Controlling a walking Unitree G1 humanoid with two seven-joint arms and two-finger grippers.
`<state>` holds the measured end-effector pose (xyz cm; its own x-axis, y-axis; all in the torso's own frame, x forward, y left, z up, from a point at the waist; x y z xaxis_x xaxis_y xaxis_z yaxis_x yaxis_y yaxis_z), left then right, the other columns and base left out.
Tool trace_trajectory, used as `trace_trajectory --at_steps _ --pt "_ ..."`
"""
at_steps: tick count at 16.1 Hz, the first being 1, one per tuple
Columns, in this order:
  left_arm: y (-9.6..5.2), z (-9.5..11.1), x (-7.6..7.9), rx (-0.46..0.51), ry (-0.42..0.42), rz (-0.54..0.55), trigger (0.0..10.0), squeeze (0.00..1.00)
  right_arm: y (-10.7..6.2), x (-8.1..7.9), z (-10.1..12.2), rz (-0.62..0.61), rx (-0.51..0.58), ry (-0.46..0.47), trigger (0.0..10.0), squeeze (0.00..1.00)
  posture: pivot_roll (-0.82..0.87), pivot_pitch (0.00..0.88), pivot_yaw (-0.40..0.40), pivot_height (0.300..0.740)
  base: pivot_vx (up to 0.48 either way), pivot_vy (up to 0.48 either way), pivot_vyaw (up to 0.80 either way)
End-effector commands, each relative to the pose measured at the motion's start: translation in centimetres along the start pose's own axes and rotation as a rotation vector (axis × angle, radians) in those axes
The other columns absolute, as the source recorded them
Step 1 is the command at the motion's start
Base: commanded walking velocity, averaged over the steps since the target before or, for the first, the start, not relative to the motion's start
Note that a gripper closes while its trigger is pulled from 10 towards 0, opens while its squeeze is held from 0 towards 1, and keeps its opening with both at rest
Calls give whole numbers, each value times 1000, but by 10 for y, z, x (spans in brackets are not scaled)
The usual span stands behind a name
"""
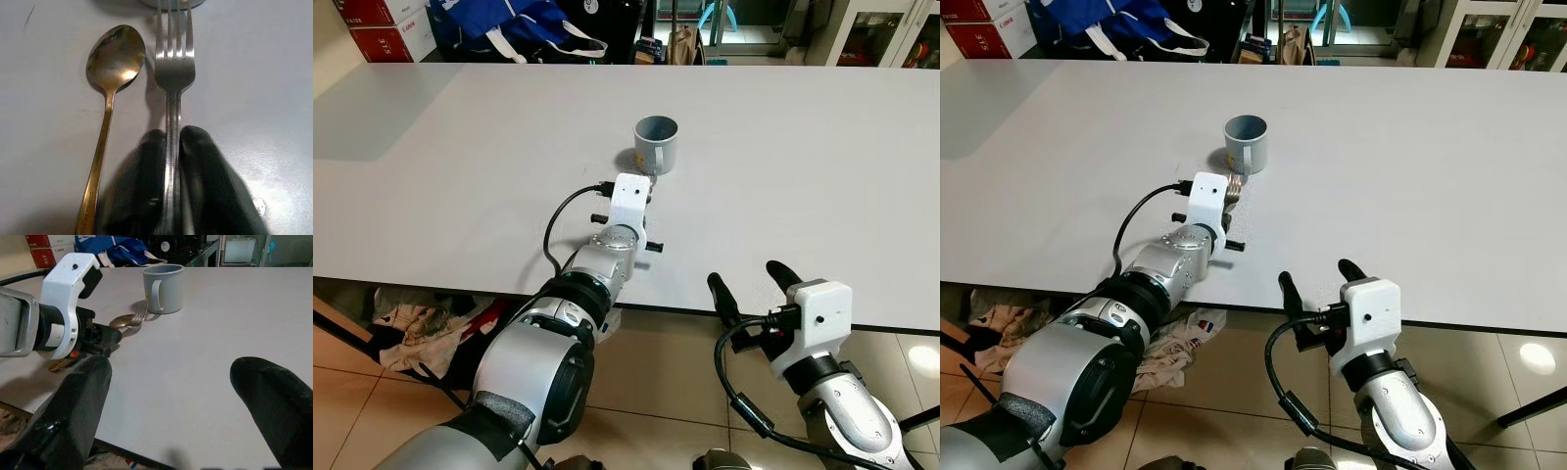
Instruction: Setting the table
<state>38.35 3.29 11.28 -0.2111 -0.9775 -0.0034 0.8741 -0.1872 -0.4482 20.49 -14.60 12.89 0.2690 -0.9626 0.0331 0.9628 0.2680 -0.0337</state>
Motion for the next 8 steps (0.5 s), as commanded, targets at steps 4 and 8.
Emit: trace_trajectory --at_steps 4,8 --pt "-1 7 16 22 8 -25 10000 576 -3 -2 2 0 0 2 10000 0 -280 59 101 727 0 0 0" --pt "-1 9 18 30 6 -33 10000 514 -3 -2 2 2 -2 2 10000 0 -280 59 100 727 0 0 0"
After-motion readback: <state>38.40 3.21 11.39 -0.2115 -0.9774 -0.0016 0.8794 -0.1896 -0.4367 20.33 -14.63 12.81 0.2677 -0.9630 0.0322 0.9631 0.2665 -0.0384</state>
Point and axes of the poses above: a point about 5 cm out from each wrist's last joint towards the gripper, its own y axis pointing out of the wrist towards the gripper, its own z axis along the axis of the wrist's last joint, x = y × z, the point moved 1 cm from there along y, pointing out of the wrist towards the gripper, and after that the axes turned 1 degree about -y, right-handed, at the moved point
